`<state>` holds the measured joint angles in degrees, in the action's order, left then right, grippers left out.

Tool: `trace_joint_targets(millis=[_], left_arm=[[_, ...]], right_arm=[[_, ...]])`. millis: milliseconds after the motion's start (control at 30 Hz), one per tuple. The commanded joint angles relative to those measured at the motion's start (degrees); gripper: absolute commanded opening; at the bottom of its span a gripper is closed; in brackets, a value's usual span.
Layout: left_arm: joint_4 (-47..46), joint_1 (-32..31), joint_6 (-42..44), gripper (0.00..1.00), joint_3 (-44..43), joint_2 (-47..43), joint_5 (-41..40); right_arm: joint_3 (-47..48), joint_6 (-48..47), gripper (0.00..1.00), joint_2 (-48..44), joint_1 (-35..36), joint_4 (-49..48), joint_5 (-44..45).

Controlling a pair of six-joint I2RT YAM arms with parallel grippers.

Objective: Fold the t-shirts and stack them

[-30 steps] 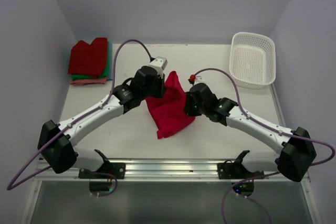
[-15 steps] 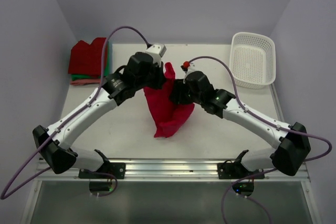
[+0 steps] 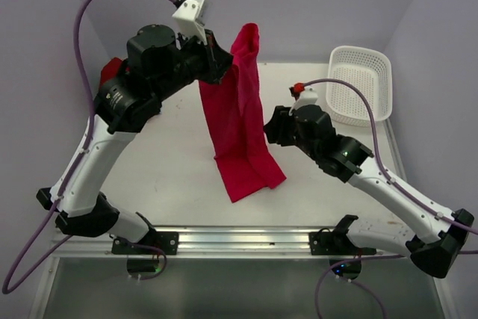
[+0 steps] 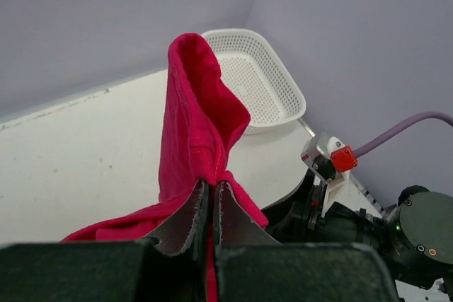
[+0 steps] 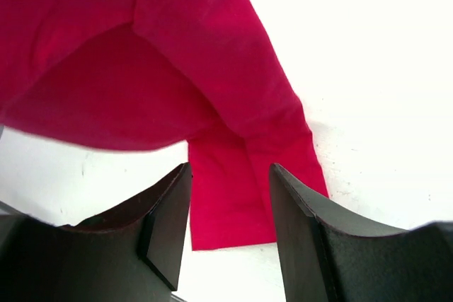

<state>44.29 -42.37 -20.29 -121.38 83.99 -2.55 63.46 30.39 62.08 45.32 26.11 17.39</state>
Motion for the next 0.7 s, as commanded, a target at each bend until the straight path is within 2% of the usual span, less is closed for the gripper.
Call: trace_joint_targets(millis=[0, 167, 333, 500, 667], left_arm=[[1.4, 0.4, -0.2, 0.00, 2.3, 1.0, 2.3], [1.0, 0.4, -0.2, 0.00, 3.6, -1.8, -1.7], [0.6, 0.4, 0.4, 0.00, 6.8, -4.4, -5.9], [0.4, 0.5, 1.4, 0.00, 10.0, -7.2, -10.5], [0.3, 0.4, 2.2, 0.00, 12.1, -9.2, -15.2]], right_arm=[[-2.4, 0.5, 0.51, 2.3, -0.1, -1.1, -1.5], [-5.4, 1.5, 0.51, 8.0, 0.0, -4.6, -6.2], [-9.1, 2.9, 0.49, 18.7, 0.0, -7.8, -10.3], [-11.3, 5.1, 0.47, 26.5, 0.0, -3.7, -4.1], [-13.1, 6.5, 0.46, 30.3, 0.0, -3.4, -2.8]])
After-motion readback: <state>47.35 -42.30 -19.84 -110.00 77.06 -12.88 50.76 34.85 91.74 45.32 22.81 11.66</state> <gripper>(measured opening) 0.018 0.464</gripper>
